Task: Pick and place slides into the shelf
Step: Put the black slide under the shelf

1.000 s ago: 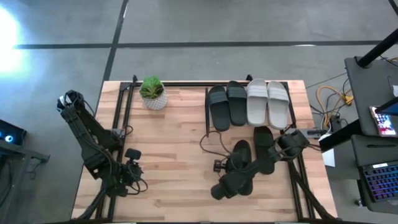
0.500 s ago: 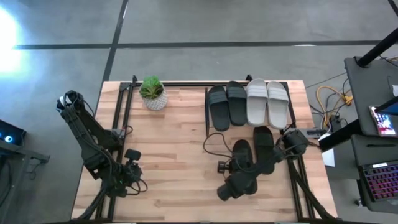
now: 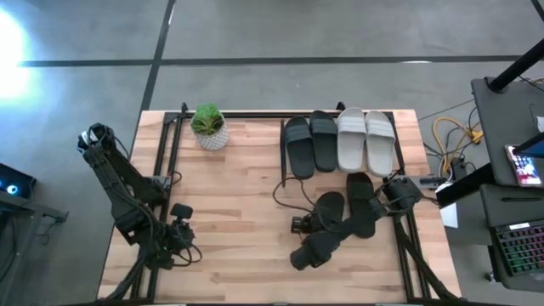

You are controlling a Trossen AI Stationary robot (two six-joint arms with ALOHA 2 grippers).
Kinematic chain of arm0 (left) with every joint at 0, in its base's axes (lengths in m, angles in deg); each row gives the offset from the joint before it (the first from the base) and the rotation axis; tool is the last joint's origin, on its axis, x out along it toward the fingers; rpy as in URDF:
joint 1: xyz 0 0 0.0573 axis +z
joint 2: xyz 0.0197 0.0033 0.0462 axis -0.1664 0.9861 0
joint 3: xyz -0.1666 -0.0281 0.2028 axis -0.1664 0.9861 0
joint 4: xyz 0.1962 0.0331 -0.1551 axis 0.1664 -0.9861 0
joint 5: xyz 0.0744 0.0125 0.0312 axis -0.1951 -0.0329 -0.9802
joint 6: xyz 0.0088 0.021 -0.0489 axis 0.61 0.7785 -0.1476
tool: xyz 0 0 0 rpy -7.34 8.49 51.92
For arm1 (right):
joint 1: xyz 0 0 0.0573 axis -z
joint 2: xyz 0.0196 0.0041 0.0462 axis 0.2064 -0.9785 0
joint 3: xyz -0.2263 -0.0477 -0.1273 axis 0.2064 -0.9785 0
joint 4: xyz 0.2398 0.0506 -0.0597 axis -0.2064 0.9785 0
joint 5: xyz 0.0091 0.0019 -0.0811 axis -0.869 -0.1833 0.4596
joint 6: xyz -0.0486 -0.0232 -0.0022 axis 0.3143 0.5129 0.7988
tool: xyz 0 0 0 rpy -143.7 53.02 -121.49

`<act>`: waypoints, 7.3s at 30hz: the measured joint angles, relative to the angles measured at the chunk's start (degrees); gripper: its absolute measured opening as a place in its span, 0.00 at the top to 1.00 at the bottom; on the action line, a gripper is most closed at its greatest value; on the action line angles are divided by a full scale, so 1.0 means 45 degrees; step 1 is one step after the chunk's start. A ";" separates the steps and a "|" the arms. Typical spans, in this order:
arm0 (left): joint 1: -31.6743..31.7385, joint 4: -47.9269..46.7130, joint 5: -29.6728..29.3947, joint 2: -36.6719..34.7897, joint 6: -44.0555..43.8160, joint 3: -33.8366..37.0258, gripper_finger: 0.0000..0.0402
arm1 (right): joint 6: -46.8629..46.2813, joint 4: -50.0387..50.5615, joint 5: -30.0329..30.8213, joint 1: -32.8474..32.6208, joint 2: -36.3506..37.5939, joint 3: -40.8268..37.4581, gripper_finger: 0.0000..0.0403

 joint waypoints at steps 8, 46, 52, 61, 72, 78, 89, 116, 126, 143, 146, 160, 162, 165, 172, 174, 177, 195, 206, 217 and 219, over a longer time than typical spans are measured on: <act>0.0000 0.0695 -0.0034 0.0005 -0.0011 0.0000 0.71 | 0.0906 0.1147 -0.2528 -0.0106 0.0236 0.0698 0.50; 0.0000 0.1829 -0.0374 0.0005 -0.0313 -0.0005 0.71 | 0.0337 -0.2568 -0.3465 -0.1630 -0.3422 0.7087 0.98; -0.0010 0.1832 -0.0374 0.0005 -0.0321 0.0000 0.71 | 0.0339 0.1196 -0.3789 -0.1396 -0.3766 0.8490 0.98; -0.0010 0.1895 -0.0379 0.0024 -0.0316 0.0010 0.71 | 0.0437 0.1308 -0.4827 -0.1337 -0.3538 0.8263 0.98; -0.0010 0.1885 -0.0379 0.0024 -0.0321 0.0019 0.71 | 0.0240 -0.2210 -0.5988 -0.1218 -0.3399 0.6593 0.98; -0.0010 0.1878 -0.0379 0.0024 -0.0571 0.0019 0.71 | 0.0549 -0.3198 -0.3156 -0.1680 -0.1886 0.6169 0.98; -0.0010 0.1952 -0.0379 0.0024 -0.0656 -0.0021 0.71 | 0.0988 -0.4836 1.2508 -0.4227 0.0039 0.6473 0.98; -0.0005 0.1919 -0.0267 -0.0087 -0.2007 -0.0160 0.71 | 0.1638 -0.0587 -1.2310 -0.3816 -0.0926 0.7877 0.98; 0.0005 0.1910 -0.0272 -0.0058 -0.3395 -0.0155 0.71 | -0.0128 0.2560 -0.6681 -0.4886 -0.0803 0.7663 0.98; 0.0094 0.1919 -0.0272 -0.0073 -0.4330 -0.0151 0.71 | 0.1807 -0.0206 0.8520 -0.5751 0.0818 0.9349 0.98; 0.0114 0.1917 -0.0272 -0.0073 -0.4319 -0.0151 0.71 | 0.4941 -0.2531 1.0242 -0.5843 0.1013 0.9567 0.98; 0.0175 0.1919 -0.0267 -0.0078 -0.3881 -0.0151 0.71 | 2.1110 -1.6213 0.4389 -0.5664 0.1324 0.9645 0.98; 0.0175 0.1919 -0.0267 -0.0082 -0.3876 -0.0151 0.71 | 1.8784 -1.4416 0.4435 -0.5669 0.1300 0.9606 0.98; 0.0175 0.1919 -0.0267 -0.0083 -0.3876 -0.0151 0.71 | 1.4157 -1.1308 0.4489 -0.5626 0.1233 0.9601 0.98; 0.0185 0.1920 -0.0267 -0.0083 -0.3895 -0.0151 0.71 | 0.4136 -0.3489 0.3039 -0.5282 0.0583 0.9577 0.98; 0.0185 0.1920 -0.0267 -0.0078 -0.3899 -0.0151 0.71 | 0.2204 -0.1889 0.1890 -0.5015 0.0345 0.9577 0.98; 0.0185 0.1921 -0.0267 -0.0078 -0.3900 -0.0151 0.71 | 0.1137 -0.0589 -0.0753 -0.4457 -0.0180 0.9574 0.98; 0.0174 0.1921 -0.0267 -0.0078 -0.3863 -0.0009 0.71 | 0.0400 0.2814 -0.5148 -0.2567 -0.3449 0.9553 0.98; 0.0182 0.1919 -0.0267 -0.0078 -0.3202 0.0010 0.71 | 0.2636 0.2483 -0.5672 -0.1040 -0.3912 0.8948 0.98; 0.0180 0.1889 -0.0270 -0.0075 -0.2978 0.0010 0.71 | 0.2301 -0.0322 -0.6518 -0.0618 -0.3781 0.6514 0.98; 0.0180 0.1840 -0.0264 -0.0078 -0.2976 0.0010 0.71 | 0.2072 -0.0370 -0.6526 -0.0584 -0.3695 0.6329 0.98</act>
